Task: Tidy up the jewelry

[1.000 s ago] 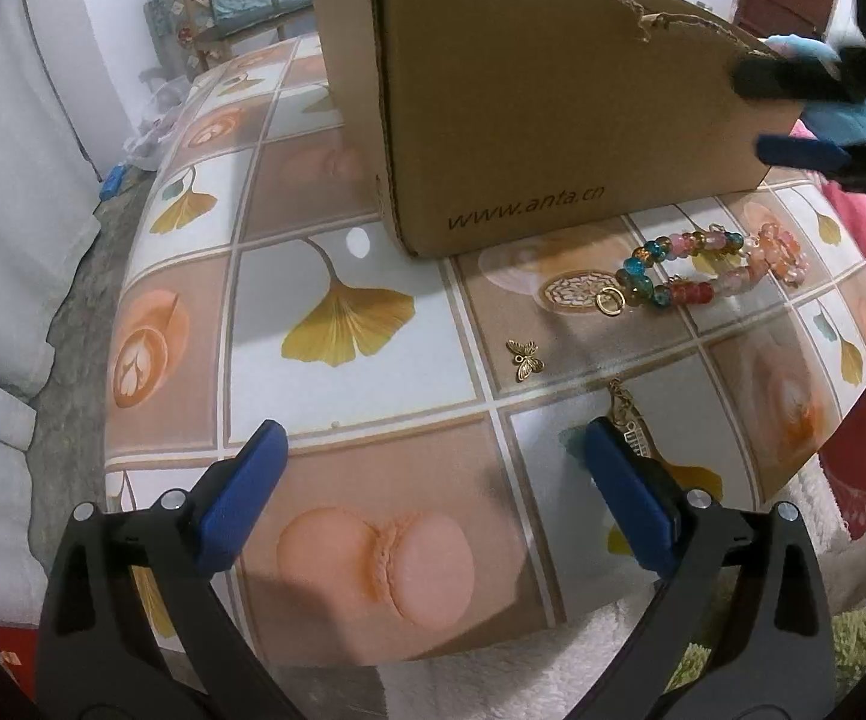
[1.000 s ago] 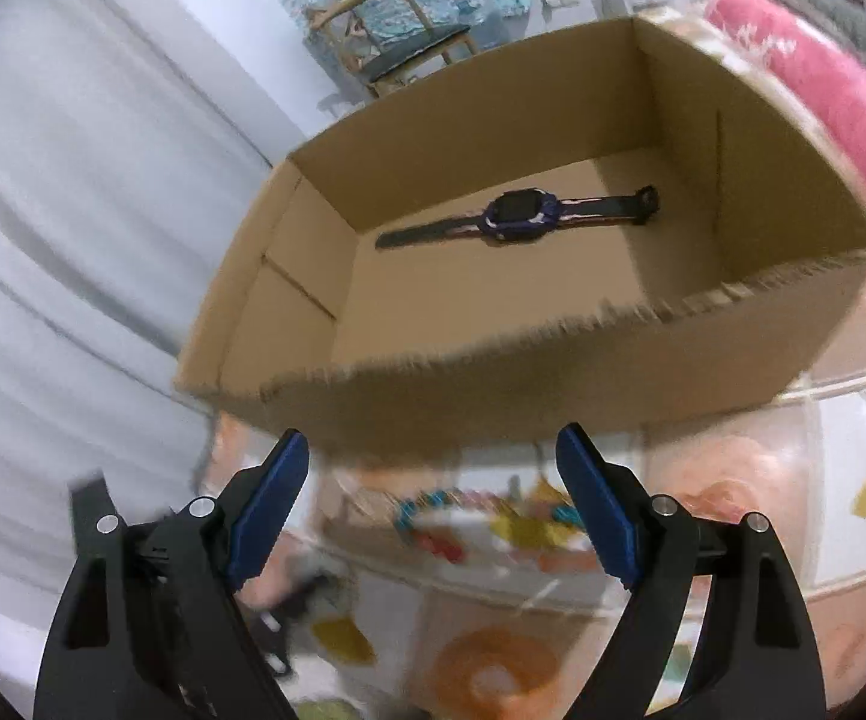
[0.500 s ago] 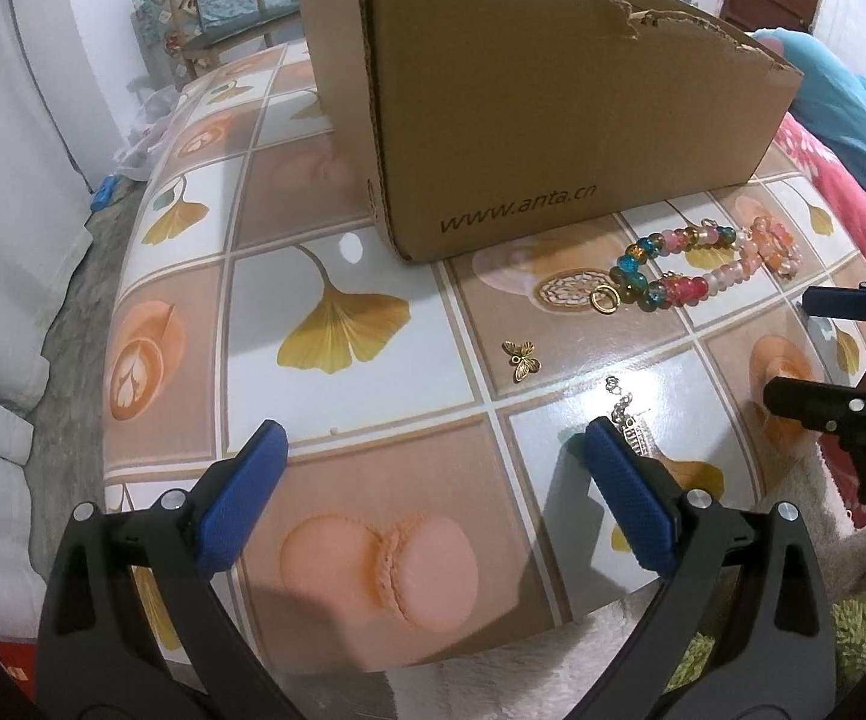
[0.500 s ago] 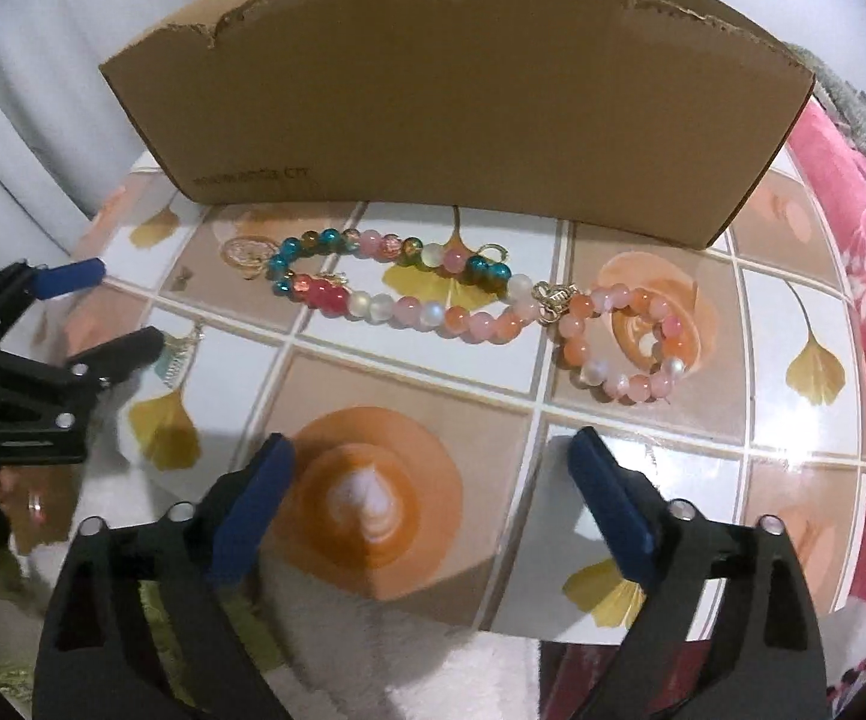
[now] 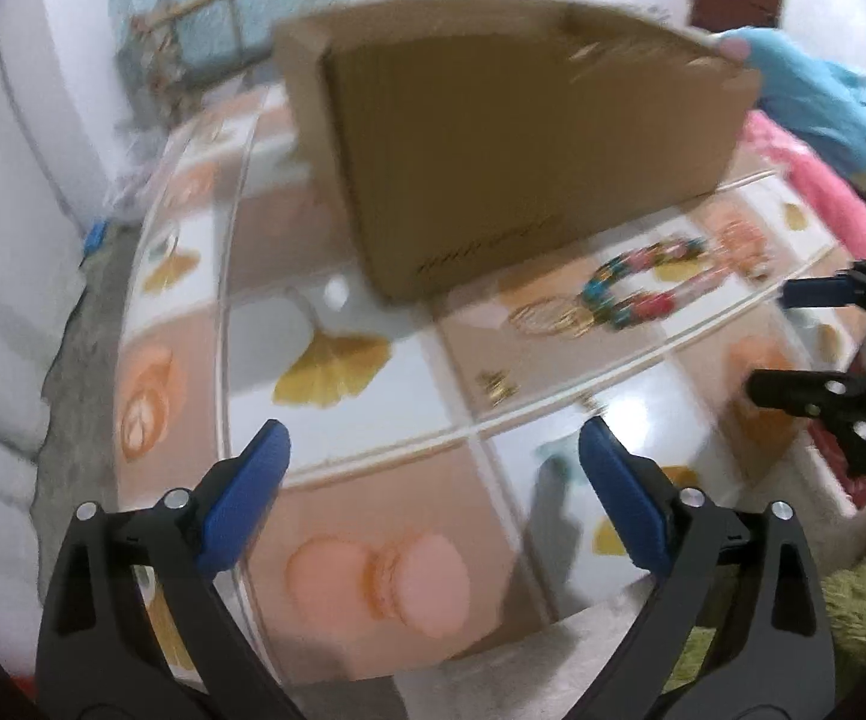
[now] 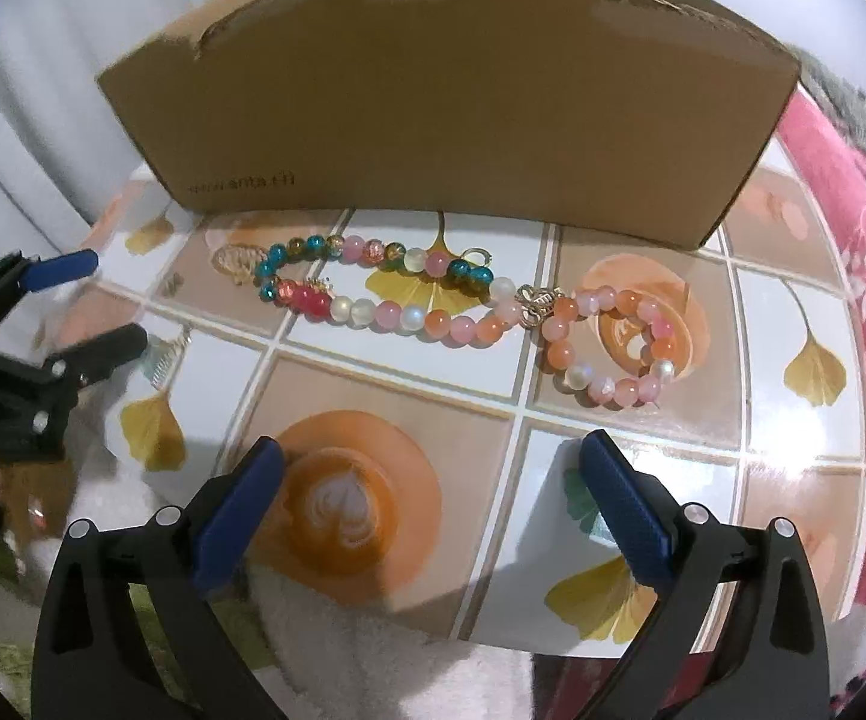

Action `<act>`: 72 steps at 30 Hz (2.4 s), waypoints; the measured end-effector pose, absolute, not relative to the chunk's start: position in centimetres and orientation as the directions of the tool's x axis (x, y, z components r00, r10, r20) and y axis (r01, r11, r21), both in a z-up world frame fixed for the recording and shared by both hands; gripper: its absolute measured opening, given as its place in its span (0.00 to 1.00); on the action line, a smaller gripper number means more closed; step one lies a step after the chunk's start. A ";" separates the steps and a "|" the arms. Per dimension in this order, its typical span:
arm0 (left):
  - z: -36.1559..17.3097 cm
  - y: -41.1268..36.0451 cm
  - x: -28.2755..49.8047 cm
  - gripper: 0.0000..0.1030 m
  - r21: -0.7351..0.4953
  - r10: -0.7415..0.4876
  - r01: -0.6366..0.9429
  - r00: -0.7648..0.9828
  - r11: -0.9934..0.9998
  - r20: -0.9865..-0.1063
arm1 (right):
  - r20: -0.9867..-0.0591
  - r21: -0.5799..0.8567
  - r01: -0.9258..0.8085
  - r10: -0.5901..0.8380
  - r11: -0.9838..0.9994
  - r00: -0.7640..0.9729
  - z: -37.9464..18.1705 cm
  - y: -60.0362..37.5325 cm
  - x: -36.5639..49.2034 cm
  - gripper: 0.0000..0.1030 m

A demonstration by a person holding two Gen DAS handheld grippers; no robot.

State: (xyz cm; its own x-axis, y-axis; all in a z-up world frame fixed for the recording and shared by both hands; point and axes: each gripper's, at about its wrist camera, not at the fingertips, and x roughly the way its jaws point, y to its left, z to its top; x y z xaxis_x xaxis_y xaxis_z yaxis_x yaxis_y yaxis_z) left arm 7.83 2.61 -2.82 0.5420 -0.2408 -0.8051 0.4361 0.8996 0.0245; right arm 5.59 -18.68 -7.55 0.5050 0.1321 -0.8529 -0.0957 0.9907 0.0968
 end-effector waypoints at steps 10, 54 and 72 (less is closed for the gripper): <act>-2.9 1.2 9.2 0.32 -0.073 -0.336 0.499 0.463 0.864 -0.820 | -0.793 0.097 -0.273 0.240 0.957 0.560 -5.8 -15.8 4.9 0.92; -3.2 3.4 10.0 0.06 -0.066 -0.241 0.363 0.460 0.929 -0.855 | -0.770 0.121 -0.394 0.336 0.911 0.543 -4.3 -9.6 6.3 0.66; -3.2 3.9 10.0 0.06 -0.090 -0.263 0.363 0.461 0.927 -0.848 | -0.836 0.077 -0.431 0.294 0.899 0.464 -6.0 -7.0 6.8 0.13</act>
